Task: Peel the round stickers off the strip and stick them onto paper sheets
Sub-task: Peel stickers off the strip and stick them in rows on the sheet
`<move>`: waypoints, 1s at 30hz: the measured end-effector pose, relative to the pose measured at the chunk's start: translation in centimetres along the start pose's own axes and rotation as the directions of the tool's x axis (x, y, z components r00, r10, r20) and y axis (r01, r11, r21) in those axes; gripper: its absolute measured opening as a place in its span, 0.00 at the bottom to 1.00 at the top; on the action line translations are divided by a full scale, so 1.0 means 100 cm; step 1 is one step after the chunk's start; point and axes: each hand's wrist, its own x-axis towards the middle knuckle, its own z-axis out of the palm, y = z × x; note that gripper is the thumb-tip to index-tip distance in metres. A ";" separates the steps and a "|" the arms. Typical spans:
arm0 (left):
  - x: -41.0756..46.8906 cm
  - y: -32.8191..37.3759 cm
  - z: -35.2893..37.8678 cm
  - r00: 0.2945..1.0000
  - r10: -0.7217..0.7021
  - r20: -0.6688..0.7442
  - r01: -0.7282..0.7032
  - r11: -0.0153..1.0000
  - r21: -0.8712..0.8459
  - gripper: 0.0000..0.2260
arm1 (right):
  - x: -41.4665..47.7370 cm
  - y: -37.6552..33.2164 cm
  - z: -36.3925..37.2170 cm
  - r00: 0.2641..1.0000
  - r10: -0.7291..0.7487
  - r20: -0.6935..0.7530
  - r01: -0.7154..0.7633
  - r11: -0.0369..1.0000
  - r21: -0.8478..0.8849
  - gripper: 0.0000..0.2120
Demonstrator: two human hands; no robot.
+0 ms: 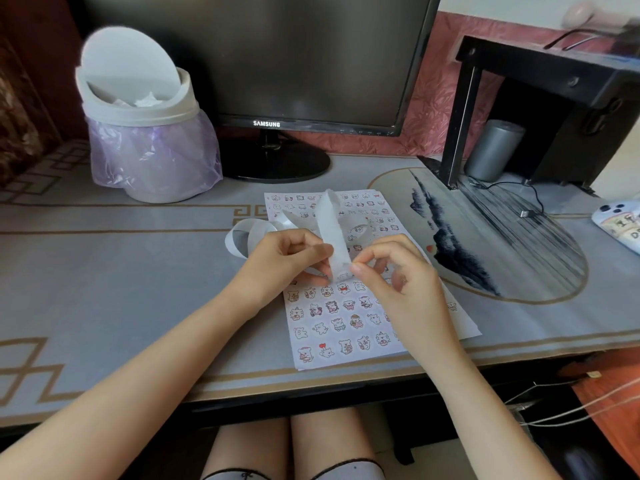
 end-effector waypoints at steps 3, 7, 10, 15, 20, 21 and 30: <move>0.001 -0.001 0.000 1.000 -0.026 0.003 0.026 1.000 0.016 0.06 | 0.000 -0.004 -0.016 0.983 0.166 0.080 -0.175 0.976 0.126 0.07; 0.002 -0.003 0.000 0.999 -0.046 0.013 0.045 0.998 0.036 0.06 | -0.002 -0.001 -0.044 0.901 0.361 0.241 -0.401 0.905 0.144 0.04; 0.002 -0.003 0.000 0.998 -0.051 0.022 0.050 0.998 0.039 0.06 | -0.006 0.004 -0.059 0.860 0.435 0.268 -0.465 0.883 0.059 0.03; 0.002 -0.003 0.000 0.998 -0.059 0.023 0.058 0.998 0.040 0.06 | -0.012 0.008 -0.071 0.808 0.488 0.330 -0.499 0.865 -0.058 0.03; 0.001 -0.003 0.000 0.998 -0.060 0.029 0.058 0.998 0.040 0.06 | -0.012 0.011 -0.077 0.788 0.512 0.343 -0.510 0.854 -0.104 0.03; 0.001 -0.003 0.000 0.998 -0.059 0.030 0.058 0.998 0.039 0.07 | -0.011 0.011 -0.077 0.793 0.502 0.344 -0.503 0.859 -0.095 0.04; 0.002 -0.003 0.000 0.998 -0.055 0.030 0.053 0.997 0.051 0.07 | -0.012 0.010 -0.083 0.802 0.456 0.386 -0.476 0.878 -0.049 0.02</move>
